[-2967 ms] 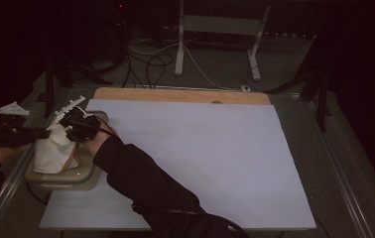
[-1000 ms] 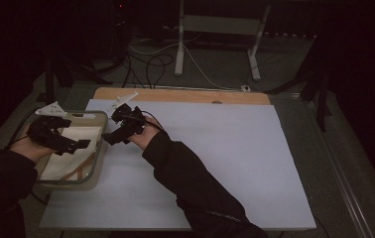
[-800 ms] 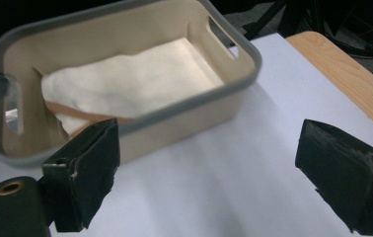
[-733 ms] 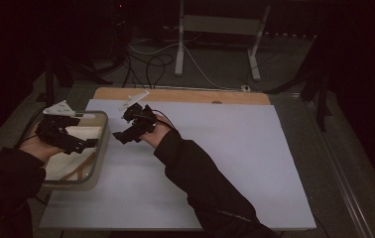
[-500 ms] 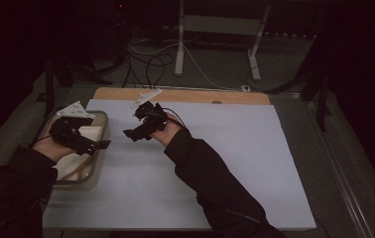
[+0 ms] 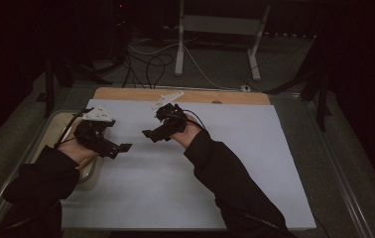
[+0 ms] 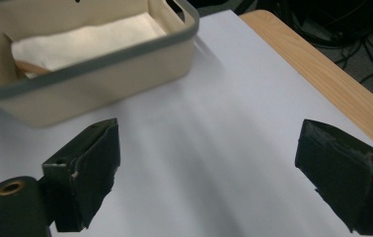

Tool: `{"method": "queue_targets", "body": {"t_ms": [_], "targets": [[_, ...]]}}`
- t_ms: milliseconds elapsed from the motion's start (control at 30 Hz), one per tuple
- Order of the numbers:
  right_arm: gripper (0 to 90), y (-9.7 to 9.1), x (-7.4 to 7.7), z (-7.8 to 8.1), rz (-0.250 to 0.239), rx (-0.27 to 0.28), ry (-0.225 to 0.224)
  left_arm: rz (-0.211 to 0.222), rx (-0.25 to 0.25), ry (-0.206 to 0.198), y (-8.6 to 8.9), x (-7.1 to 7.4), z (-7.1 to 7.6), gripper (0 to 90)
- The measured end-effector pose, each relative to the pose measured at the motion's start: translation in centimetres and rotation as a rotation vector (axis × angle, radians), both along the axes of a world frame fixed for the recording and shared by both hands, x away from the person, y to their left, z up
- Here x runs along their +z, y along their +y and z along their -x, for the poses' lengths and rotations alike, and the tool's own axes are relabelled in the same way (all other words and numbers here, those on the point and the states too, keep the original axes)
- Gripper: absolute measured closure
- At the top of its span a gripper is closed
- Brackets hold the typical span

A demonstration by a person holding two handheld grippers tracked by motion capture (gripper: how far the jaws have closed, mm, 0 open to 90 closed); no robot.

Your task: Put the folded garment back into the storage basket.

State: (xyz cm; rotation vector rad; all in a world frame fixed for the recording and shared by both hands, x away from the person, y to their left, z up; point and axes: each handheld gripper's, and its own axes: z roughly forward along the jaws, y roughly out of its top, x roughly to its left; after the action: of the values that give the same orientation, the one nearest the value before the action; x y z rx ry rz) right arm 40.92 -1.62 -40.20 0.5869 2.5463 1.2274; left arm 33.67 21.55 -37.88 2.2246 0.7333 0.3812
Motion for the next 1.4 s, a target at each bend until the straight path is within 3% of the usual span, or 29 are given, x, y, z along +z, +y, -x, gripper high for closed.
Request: {"method": "queue_targets", "body": {"t_ms": [433, 733, 1167, 1400], "targets": [[10.2, -5.1, -0.7, 0.8, 0.0, -0.021, -0.005, 0.01, -0.061, -0.004, -3.6, -1.4, 0.3, 0.7], [10.2, -8.8, -2.1, 1.6, -0.008, -0.039, 0.014, -0.012, -0.094, -0.014, -5.6, -2.9, 1.0, 0.6], [10.2, -12.7, -4.2, 3.2, -0.02, -0.059, 0.039, 0.009, -0.144, -0.001, -6.9, -5.7, 2.0, 0.6], [10.2, -14.0, -6.4, 4.2, -0.001, -0.066, 0.053, 0.016, -0.156, 0.001, -7.2, -7.4, 2.8, 0.6]]}}
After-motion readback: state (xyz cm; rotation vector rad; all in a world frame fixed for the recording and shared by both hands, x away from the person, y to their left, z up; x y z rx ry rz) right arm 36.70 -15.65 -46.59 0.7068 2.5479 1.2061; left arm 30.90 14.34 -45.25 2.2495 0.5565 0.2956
